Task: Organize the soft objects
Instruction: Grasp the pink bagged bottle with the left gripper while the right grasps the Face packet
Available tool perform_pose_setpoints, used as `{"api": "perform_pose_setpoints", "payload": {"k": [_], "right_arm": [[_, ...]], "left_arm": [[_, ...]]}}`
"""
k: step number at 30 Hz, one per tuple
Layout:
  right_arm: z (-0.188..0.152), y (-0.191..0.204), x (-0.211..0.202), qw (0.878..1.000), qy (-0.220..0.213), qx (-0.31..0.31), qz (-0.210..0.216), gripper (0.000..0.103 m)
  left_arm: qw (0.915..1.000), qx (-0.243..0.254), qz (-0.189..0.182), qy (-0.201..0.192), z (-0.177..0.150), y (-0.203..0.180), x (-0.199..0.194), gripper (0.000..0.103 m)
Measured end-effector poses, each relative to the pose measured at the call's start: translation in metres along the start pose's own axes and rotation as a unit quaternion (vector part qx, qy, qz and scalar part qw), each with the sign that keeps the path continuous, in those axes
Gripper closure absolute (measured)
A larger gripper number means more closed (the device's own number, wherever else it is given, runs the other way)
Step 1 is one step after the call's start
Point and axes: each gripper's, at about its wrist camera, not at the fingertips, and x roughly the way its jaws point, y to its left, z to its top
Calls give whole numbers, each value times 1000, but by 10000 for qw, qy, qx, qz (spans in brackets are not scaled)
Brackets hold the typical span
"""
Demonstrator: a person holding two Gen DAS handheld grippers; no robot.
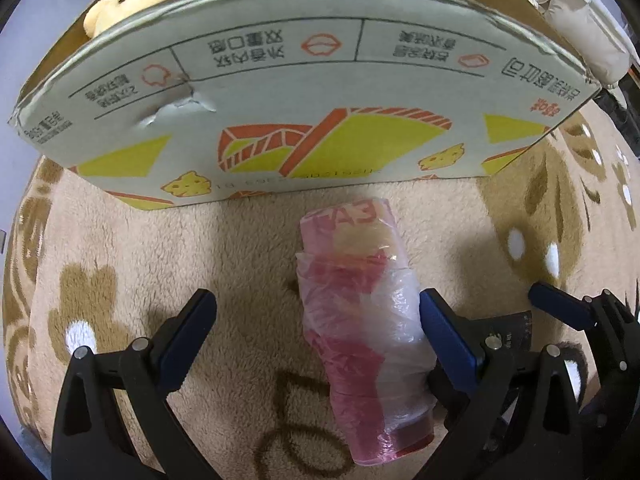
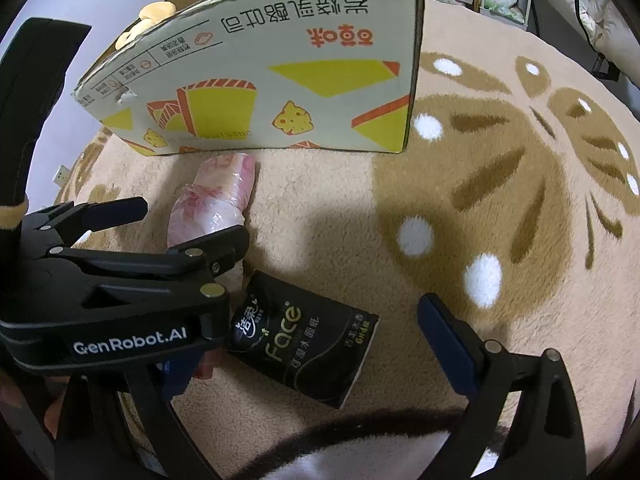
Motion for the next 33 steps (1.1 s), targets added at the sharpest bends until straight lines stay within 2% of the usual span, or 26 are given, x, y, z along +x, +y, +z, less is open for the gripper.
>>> {"api": "perform_pose_setpoints", "payload": {"k": [8, 16, 24, 29, 31, 33], "right_arm": [[-5, 4, 6, 9998, 111, -118, -134, 0], [-4, 5, 6, 9998, 117, -97, -122, 0], [-6, 2, 2, 9998, 119, -130, -91, 12], [-9, 8, 0, 9997, 119, -195, -87, 25], [-9, 11, 0, 9997, 106, -202, -100, 26], [-9, 11, -1, 9997, 97, -191, -95, 27]], "left_arm": [[9998, 10, 164, 93, 4, -9, 20, 2], [9999, 18, 102, 103, -1, -9, 35, 3], [9998, 55, 150, 127, -5, -11, 45, 3], [9998, 91, 156, 81, -5, -18, 37, 16], [9998, 108, 162, 64, -8, -21, 36, 22], [9998, 141, 165, 48, -10, -23, 33, 33]]}}
